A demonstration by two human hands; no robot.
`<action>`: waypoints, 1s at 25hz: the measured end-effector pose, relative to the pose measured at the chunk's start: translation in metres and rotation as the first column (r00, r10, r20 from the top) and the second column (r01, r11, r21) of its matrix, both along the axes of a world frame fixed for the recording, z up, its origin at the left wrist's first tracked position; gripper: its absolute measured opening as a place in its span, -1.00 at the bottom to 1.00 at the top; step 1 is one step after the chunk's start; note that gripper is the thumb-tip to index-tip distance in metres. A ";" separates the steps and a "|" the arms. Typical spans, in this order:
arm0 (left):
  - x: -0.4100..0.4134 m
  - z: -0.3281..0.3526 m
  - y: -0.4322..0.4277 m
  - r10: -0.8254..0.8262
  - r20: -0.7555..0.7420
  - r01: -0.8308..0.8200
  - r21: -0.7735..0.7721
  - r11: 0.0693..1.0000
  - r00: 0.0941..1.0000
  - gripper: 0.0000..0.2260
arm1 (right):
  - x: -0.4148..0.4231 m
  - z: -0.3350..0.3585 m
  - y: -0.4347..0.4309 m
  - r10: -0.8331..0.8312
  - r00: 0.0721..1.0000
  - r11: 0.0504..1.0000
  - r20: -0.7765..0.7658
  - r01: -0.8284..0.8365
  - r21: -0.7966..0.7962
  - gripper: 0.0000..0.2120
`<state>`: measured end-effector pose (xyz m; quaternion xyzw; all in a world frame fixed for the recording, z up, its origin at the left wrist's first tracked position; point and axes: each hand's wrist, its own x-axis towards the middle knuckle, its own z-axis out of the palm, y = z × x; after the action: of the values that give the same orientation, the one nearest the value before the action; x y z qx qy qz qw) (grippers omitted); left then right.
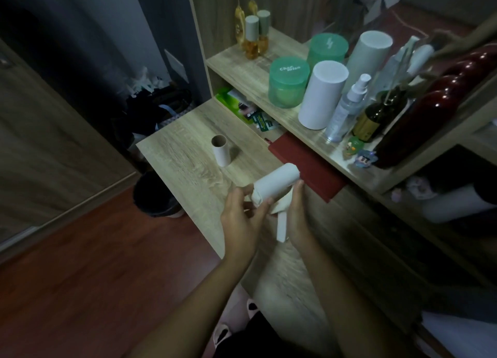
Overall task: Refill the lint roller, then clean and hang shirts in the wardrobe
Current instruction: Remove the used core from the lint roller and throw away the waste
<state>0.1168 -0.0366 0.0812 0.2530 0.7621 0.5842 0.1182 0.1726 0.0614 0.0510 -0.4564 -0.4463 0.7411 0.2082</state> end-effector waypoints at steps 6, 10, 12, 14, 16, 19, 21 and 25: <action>0.021 0.004 -0.011 -0.025 -0.055 0.029 0.075 0.997 0.998 -0.71 | 0.003 0.020 0.010 -0.124 0.992 0.986 0.023 0.121 0.116 -0.42; 0.032 0.002 -0.015 0.030 -0.188 -0.011 0.105 0.994 0.982 -0.70 | 0.000 0.026 0.006 -0.111 0.992 0.981 0.057 0.100 0.163 -0.54; 0.033 0.006 -0.015 0.086 -0.211 -0.062 0.115 0.991 0.974 -0.70 | -0.004 0.032 0.007 -0.102 0.993 0.985 0.067 0.091 0.146 -0.55; 0.032 0.011 -0.012 0.109 -0.231 -0.083 0.118 0.990 0.967 -0.71 | -0.008 0.037 0.008 -0.118 0.989 0.990 0.093 0.110 0.092 -0.53; 0.032 0.015 -0.008 0.108 -0.266 -0.083 0.104 0.991 0.958 -0.71 | -0.008 0.038 0.009 -0.113 0.989 0.993 0.094 0.110 0.036 -0.51; 0.032 0.021 -0.005 0.097 -0.291 -0.075 0.087 0.993 0.952 -0.70 | -0.007 0.042 0.011 -0.075 0.992 0.997 0.098 0.073 0.022 -0.51; 0.031 0.024 -0.004 0.079 -0.302 -0.059 0.076 0.995 0.950 -0.70 | -0.006 0.043 0.013 -0.060 0.991 0.998 0.122 0.058 0.022 -0.48; 0.027 0.027 -0.003 0.009 -0.311 -0.007 0.007 1.000 0.950 -0.71 | -0.005 0.043 0.012 -0.047 0.990 0.999 0.132 0.046 0.008 -0.44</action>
<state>0.1435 -0.0393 0.1078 0.3390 0.7705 0.5397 -0.0063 0.1680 0.0737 0.0941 -0.5143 -0.4502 0.7030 0.1964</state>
